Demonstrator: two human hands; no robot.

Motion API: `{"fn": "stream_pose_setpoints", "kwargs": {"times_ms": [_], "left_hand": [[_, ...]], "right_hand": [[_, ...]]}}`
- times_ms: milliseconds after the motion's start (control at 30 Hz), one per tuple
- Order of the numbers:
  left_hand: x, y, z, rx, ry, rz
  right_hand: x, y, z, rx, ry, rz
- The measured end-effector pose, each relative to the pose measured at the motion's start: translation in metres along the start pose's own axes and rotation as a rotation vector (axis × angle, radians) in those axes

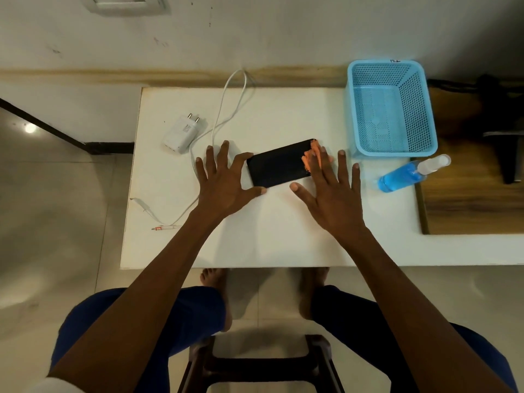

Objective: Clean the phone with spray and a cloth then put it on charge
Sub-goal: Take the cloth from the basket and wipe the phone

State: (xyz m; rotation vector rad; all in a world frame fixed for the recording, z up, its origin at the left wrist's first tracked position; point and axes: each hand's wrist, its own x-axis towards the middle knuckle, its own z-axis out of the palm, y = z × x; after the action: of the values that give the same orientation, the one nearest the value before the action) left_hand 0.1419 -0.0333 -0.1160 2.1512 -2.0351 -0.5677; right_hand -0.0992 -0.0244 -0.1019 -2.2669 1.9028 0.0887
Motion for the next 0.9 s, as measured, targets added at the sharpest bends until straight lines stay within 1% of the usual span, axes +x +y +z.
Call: {"fn": "stream_pose_setpoints", "kwargs": {"times_ms": [100, 300, 400, 533, 767, 900], "left_hand": [[0.002, 0.0, -0.001, -0.021, -0.025, -0.003], [0.002, -0.003, 0.001, -0.034, -0.03, -0.002], [0.003, -0.004, 0.001, 0.007, -0.019, 0.006], [0.002, -0.003, 0.001, 0.037, -0.017, 0.015], [0.003, -0.001, -0.002, 0.02, -0.019, 0.01], [0.003, 0.0, -0.001, -0.004, -0.032, 0.009]], "right_hand": [[-0.005, -0.004, 0.001, 0.035, -0.035, -0.057], [-0.019, -0.046, 0.016, 0.057, -0.082, -0.315], [-0.018, -0.051, 0.018, 0.019, -0.082, -0.337], [-0.019, -0.037, 0.016, -0.043, -0.042, -0.265], [-0.009, -0.003, 0.007, -0.026, 0.011, 0.027], [-0.003, -0.009, 0.005, 0.023, -0.004, 0.048]]}}
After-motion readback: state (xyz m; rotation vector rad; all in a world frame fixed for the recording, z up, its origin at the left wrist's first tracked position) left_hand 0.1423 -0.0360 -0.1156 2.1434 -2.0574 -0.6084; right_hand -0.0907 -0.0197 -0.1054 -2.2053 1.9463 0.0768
